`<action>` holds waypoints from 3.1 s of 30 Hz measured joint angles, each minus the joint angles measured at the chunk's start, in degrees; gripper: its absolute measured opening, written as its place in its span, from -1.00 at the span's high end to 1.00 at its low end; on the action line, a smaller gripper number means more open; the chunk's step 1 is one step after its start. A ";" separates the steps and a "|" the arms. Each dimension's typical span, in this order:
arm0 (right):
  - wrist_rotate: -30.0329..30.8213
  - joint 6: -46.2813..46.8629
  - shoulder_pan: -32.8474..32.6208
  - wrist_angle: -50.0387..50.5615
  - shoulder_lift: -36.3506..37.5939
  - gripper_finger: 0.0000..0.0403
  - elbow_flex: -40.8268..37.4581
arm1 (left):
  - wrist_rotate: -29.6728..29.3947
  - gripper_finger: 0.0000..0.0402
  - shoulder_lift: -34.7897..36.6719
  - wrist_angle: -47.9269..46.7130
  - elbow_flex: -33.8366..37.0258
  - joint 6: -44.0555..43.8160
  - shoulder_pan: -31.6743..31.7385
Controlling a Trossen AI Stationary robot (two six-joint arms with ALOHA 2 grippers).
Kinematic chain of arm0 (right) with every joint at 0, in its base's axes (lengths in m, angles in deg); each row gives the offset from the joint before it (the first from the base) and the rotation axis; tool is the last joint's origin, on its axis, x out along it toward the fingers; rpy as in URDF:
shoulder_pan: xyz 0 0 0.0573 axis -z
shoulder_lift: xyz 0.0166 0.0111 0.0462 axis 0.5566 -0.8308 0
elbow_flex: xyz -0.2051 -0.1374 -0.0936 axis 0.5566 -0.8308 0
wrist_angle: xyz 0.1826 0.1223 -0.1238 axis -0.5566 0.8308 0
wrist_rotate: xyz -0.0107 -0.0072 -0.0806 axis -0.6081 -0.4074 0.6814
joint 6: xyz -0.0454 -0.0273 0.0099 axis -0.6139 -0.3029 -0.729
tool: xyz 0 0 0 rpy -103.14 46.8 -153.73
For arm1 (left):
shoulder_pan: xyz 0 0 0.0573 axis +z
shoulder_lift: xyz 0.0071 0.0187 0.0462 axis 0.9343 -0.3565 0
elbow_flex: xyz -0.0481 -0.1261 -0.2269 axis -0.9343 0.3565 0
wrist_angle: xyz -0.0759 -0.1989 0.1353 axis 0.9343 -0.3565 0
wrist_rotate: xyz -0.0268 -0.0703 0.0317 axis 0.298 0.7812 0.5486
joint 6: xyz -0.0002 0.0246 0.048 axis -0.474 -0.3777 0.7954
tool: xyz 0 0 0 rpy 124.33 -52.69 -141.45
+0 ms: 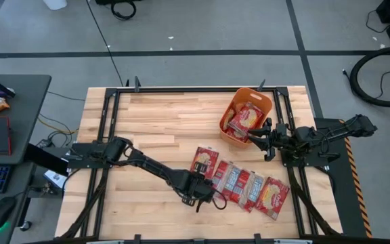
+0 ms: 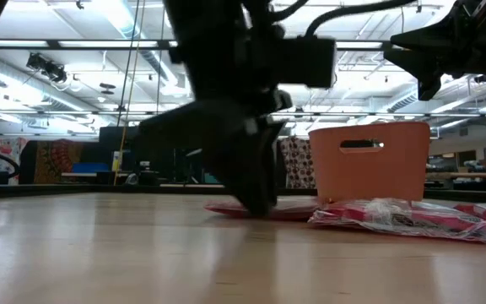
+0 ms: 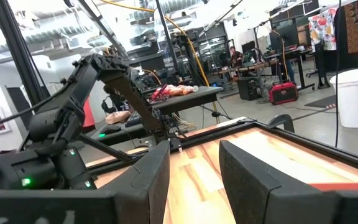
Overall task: Sort popcorn bags into baskets
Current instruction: Put the red popcorn bag into the orange bin
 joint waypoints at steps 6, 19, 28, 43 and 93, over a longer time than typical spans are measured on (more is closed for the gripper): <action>0.00 0.00 0.02 0.01 0.00 0.29 0.01 | -1.79 0.40 0.28 1.14 2.72 0.01 0.01; 0.04 0.00 0.02 0.01 0.00 0.29 0.00 | -2.91 0.96 0.66 0.87 3.24 1.42 0.35; 0.07 0.00 0.02 0.01 0.00 0.29 0.01 | -4.94 0.98 3.04 -12.80 -12.18 6.49 3.61; 0.02 0.00 0.01 -0.02 0.00 0.29 0.00 | -7.34 0.99 3.58 -17.89 -36.34 18.07 12.92; -0.05 0.00 0.00 0.00 0.00 0.29 0.00 | 22.65 0.98 -8.66 18.33 -37.96 37.94 37.57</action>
